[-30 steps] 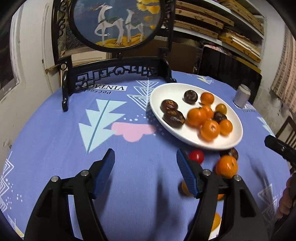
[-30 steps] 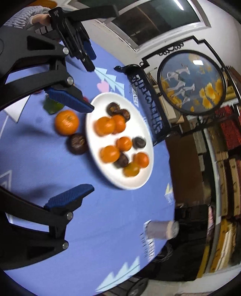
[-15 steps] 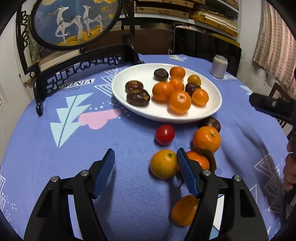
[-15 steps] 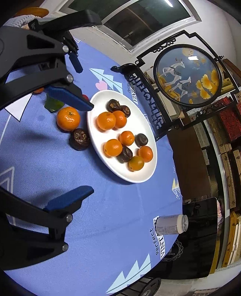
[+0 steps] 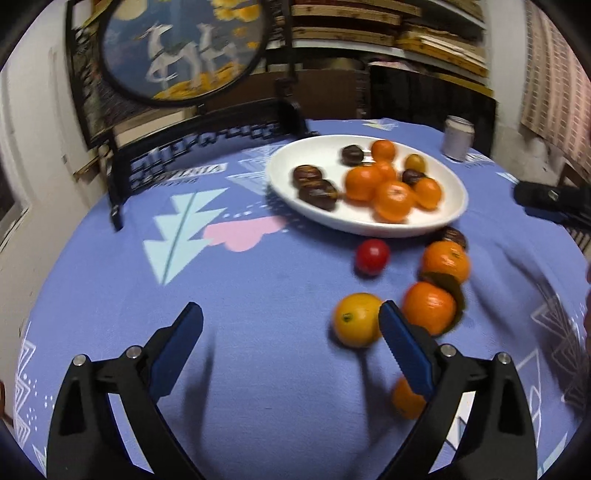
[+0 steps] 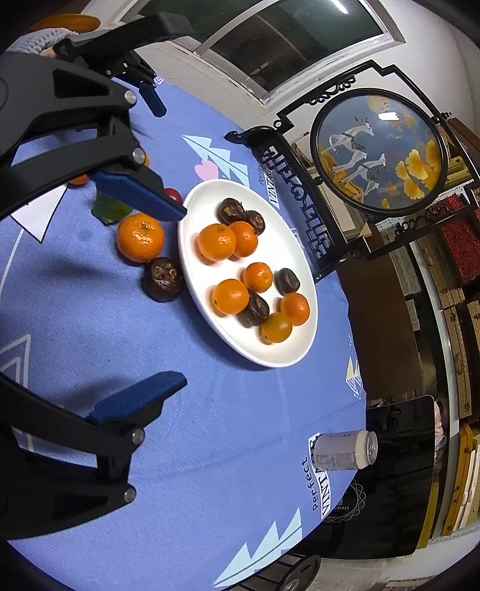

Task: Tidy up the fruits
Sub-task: 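Withdraw both tools and grasp a yellow-orange tangerine with the left tool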

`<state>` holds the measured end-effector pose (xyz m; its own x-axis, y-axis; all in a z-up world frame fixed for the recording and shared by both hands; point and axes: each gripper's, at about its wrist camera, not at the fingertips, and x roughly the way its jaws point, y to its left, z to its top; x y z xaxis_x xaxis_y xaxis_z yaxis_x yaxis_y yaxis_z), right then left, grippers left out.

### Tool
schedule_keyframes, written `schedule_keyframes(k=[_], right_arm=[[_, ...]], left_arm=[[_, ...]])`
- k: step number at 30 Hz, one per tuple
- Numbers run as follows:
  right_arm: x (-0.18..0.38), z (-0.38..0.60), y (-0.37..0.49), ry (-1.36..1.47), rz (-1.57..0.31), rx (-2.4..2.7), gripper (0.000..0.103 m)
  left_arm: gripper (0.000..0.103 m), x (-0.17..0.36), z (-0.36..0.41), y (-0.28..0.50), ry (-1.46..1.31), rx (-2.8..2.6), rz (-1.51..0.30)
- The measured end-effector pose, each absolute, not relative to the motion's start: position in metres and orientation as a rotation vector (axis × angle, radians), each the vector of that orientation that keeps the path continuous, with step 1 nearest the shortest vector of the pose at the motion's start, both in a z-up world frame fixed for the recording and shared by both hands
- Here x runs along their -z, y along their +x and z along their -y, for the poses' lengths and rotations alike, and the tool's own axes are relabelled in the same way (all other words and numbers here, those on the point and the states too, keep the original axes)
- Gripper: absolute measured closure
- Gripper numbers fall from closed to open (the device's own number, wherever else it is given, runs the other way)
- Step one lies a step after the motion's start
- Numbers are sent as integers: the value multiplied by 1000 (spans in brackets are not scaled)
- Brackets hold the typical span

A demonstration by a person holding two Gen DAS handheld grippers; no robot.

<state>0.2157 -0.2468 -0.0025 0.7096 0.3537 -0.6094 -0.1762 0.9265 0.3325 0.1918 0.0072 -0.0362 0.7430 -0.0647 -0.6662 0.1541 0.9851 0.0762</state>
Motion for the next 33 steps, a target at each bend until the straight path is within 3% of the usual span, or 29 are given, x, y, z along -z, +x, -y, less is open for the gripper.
schedule_keyframes(k=[17,27,33], right_arm=[[7,241,217,240,-739,-298,16],[10,239,219,231,-754,-297,16],[16,234,220,209,-769,-302,16]], left_arm=[[17,53,12,219,97,246,-793],[61,61,22,219,96,343,-852],[66,60,21,215,115,311,-841]])
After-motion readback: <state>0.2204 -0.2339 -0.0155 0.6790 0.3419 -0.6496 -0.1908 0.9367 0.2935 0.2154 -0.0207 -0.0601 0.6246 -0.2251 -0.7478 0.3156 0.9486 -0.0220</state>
